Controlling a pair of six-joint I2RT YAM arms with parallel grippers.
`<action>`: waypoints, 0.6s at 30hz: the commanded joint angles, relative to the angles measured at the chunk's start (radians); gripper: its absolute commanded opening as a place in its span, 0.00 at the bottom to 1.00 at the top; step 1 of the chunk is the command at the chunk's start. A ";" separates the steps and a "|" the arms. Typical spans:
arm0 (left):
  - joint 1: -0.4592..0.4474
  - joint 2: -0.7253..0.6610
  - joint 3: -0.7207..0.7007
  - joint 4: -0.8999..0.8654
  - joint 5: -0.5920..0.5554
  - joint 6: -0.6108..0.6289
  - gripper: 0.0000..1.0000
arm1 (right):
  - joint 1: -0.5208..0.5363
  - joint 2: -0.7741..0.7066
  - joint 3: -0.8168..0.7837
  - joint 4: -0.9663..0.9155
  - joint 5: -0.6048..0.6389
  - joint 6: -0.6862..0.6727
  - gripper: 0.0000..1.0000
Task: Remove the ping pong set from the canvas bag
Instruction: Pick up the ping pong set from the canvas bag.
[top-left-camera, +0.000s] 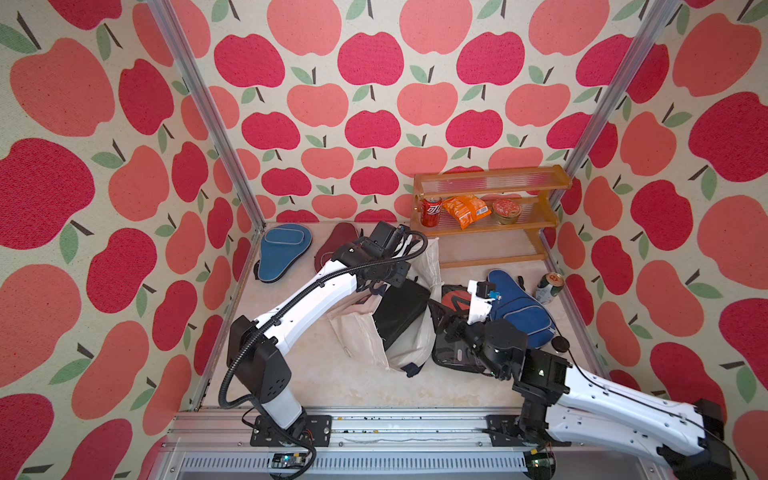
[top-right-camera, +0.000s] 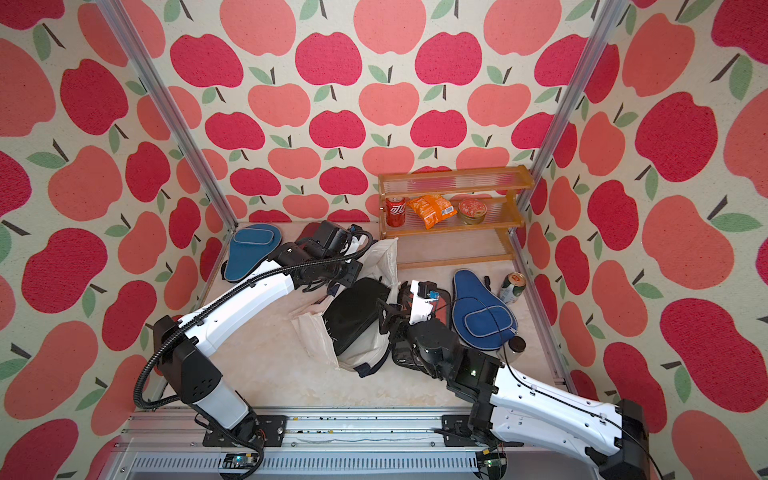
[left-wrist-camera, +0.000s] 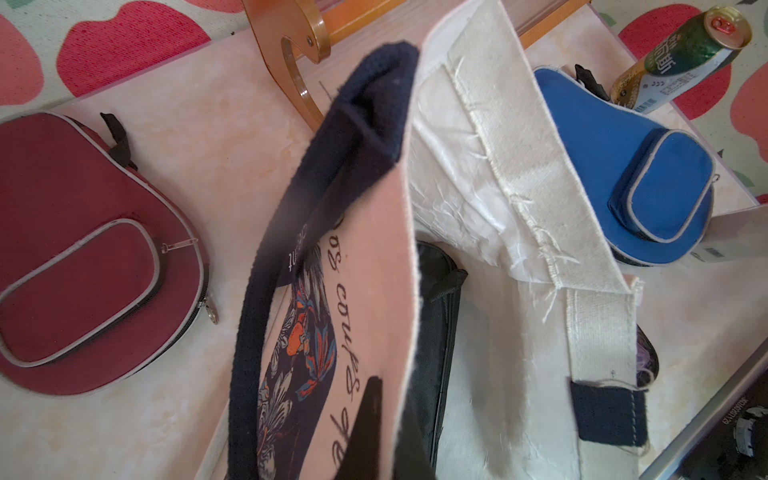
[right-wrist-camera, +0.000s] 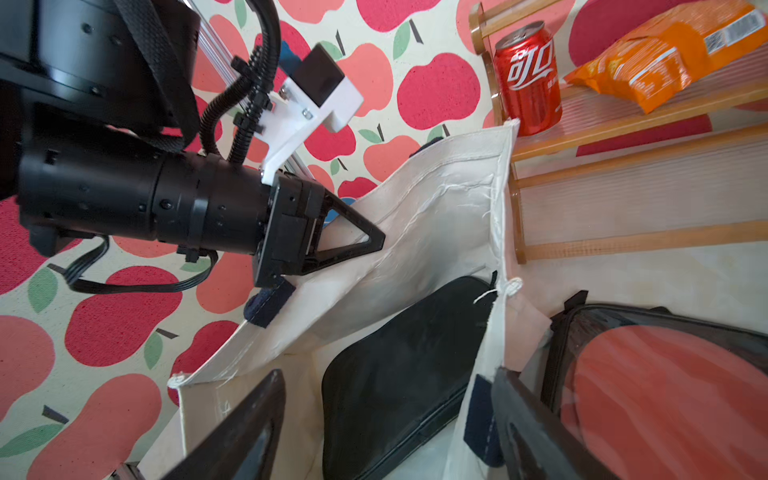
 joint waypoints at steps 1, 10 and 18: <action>0.022 -0.038 0.007 0.037 0.020 -0.040 0.00 | 0.005 0.103 0.064 -0.077 -0.080 0.143 0.79; 0.058 -0.044 -0.004 0.060 0.062 -0.090 0.00 | -0.032 0.315 0.183 -0.228 -0.218 0.384 0.80; 0.069 -0.085 -0.066 0.118 0.119 -0.155 0.00 | -0.130 0.445 0.183 -0.196 -0.418 0.614 0.80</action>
